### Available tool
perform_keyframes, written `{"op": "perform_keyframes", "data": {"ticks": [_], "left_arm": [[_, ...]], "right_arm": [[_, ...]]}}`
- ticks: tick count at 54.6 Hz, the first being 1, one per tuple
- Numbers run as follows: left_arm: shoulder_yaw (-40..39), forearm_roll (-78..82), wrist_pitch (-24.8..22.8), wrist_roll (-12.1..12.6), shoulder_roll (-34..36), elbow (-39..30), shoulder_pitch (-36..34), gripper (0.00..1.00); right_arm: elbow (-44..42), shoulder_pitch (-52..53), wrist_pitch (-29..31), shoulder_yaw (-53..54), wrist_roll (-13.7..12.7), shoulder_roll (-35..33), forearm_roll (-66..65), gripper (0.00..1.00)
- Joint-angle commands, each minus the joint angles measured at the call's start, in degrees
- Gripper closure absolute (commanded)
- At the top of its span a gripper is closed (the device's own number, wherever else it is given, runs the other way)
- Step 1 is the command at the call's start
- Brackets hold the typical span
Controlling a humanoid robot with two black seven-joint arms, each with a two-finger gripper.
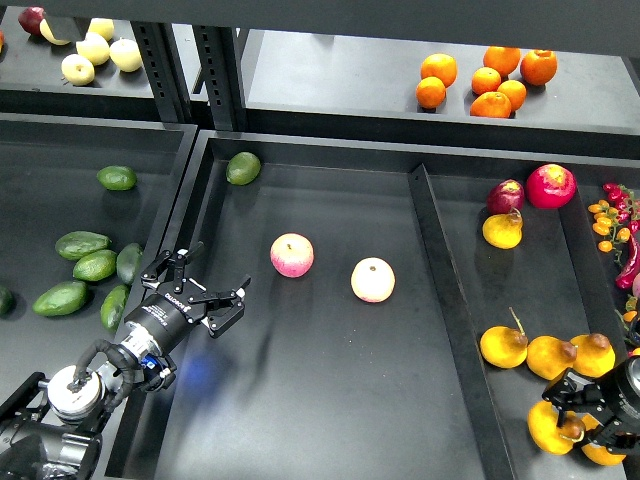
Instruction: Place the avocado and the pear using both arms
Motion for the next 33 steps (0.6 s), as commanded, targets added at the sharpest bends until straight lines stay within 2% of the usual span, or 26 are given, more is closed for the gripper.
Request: {"op": "perform_keyframes", "data": {"ticks": [1,23,26,30,31,32,33], "left_arm": [[0.11,-0.02,0.0,0.0,0.0,-0.01,0.0,0.01],[0.02,-0.02,0.0,0.0,0.0,-0.01,0.09,0.01],[0.11,-0.02,0.0,0.0,0.0,-0.01,0.09,0.01],[0.11,-0.02,0.0,0.0,0.0,-0.01,0.17,0.01],[0.11,-0.02,0.0,0.0,0.0,-0.01,0.17,0.01],[0.11,-0.02,0.0,0.0,0.0,-0.01,0.26,0.01],[0.11,-0.02,0.0,0.0,0.0,-0.01,0.26,0.01]], "right_arm": [[-1.79,-0.1,0.0,0.42,0.01,1.3,-0.34,0.61],[-3.91,0.07,0.0,0.51,0.01,3.94,-0.34,0.49],[-3.91,0.16,0.0,0.6,0.01,3.85,-0.25,0.43],[-3.56,0.34,0.0,0.6,0.01,3.59,-0.25,0.19],[-3.55,0.34,0.0,0.51,0.01,3.59,-0.25,0.17],[-3.38,0.69,0.0,0.51,0.01,3.68,0.1,0.11],[-3.29,0.69,0.0,0.51,0.01,3.5,0.28,0.09]]}}
